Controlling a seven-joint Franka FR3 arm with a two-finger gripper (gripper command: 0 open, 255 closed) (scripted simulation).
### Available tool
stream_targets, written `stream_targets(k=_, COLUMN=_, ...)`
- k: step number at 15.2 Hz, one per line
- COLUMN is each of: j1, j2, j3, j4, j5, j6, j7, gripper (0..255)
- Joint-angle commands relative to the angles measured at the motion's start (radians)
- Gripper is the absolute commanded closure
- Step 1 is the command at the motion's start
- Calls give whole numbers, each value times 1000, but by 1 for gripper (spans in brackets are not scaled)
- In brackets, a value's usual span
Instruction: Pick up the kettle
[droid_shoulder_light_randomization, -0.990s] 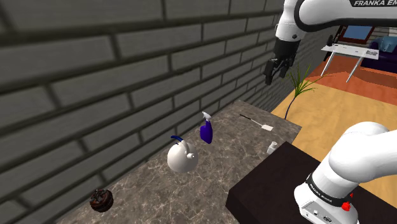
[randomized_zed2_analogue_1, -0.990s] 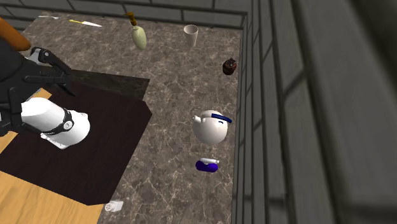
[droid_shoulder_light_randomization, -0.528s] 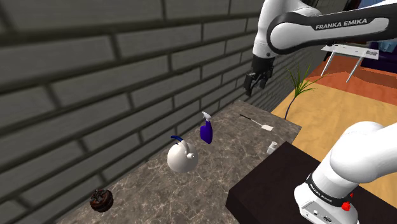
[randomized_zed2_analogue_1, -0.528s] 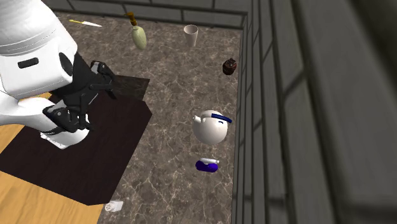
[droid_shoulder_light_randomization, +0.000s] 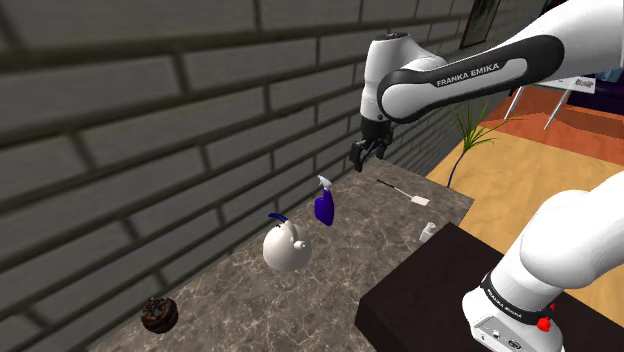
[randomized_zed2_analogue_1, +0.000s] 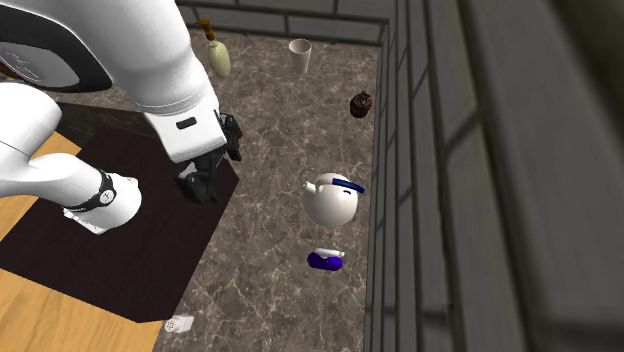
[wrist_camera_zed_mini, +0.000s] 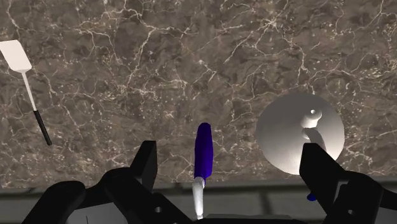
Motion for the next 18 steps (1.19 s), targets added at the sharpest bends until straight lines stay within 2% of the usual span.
stream_targets(k=1, j1=5, j2=70, j3=22, j4=17, j5=-8, j6=54, j7=29, gripper=0)
stream_targets(k=6, j1=14, j2=249, j3=70, j4=77, j5=-52, j6=167, j7=105, gripper=0)
stream_targets(k=11, j1=32, j2=438, j3=101, j4=170, j5=-130, j6=251, j7=195, gripper=0)
stream_targets(k=18, j1=95, j2=707, j3=98, j4=353, j5=-252, j6=314, j7=313, gripper=0)
